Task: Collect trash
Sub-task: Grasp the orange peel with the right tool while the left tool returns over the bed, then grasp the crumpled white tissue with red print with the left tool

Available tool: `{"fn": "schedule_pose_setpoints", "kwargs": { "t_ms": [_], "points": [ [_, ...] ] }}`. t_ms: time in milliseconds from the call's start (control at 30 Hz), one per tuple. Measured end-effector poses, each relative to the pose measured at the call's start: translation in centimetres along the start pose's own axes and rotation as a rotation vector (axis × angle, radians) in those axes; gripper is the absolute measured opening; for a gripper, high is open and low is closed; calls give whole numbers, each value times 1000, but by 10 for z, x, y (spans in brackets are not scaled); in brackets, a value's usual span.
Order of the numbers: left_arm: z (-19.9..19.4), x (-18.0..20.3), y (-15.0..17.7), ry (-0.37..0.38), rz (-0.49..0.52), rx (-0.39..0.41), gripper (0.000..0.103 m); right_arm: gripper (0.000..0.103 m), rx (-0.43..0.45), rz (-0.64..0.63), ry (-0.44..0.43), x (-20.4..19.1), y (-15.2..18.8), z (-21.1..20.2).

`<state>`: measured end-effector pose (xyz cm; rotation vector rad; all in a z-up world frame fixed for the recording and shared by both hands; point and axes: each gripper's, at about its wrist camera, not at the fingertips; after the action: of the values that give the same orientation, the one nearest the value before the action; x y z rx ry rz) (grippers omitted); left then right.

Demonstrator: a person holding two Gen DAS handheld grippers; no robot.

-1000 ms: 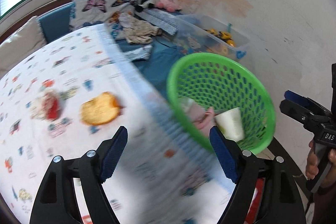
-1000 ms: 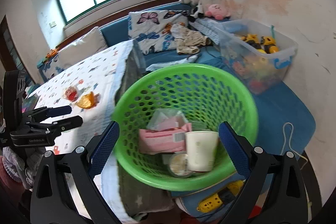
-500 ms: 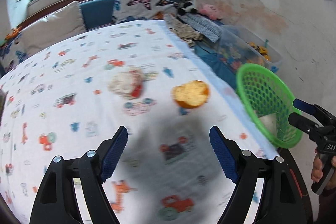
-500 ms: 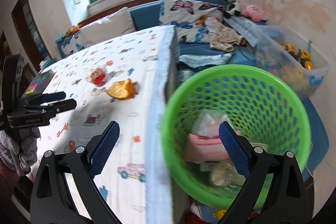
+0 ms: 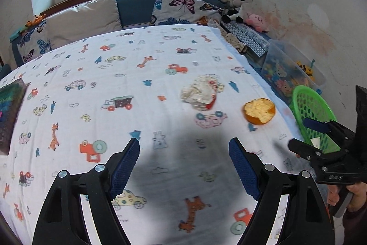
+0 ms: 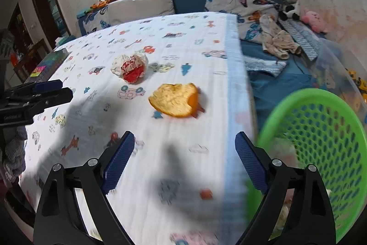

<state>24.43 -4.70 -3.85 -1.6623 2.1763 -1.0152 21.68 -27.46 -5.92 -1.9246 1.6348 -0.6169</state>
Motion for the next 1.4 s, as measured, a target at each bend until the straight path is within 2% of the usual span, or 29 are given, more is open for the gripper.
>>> {"fn": "schedule_pose_setpoints", "kwargs": {
  "t_ms": [233, 500, 533, 667, 833, 867, 1167, 1400],
  "points": [
    [3, -17, -2, -2, -25, -3, 77, 83, -23, -45, 27, -17, -19, 33],
    [16, -26, -9, 2, -38, -13, 77, 72, -52, -64, 71, -24, -26, 59],
    [17, -25, -9, 4, -35, -14, 77, 71, -47, -67, 77, -24, -25, 59],
    [29, -19, -16, 6, -18, -23, 77, 58, -45, -75, 72, -24, -25, 57],
    [41, -9, -27, 33, 0, -19, 78, 52, -42, -55, 59, -17, -24, 50],
    [45, -7, -29, 37, 6, -22, 81, 51, -41, -50, 57, -16, -23, 48],
    [79, 8, -48, 31, 51, -40, 83, 49, -31, -17, 50, -2, -17, 32],
    [104, 9, -55, 21, 39, -61, 83, 49, -27, 18, 35, 10, -10, 21]
  ]
}}
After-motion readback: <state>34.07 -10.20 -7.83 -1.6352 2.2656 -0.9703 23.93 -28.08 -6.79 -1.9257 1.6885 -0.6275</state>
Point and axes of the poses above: each gripper's, at about its wrist camera, not at the fingertips, and z roughly the way its jaws point, x to its right, y to its underside, and after that the axes turned 9 degrees about y, right-handed
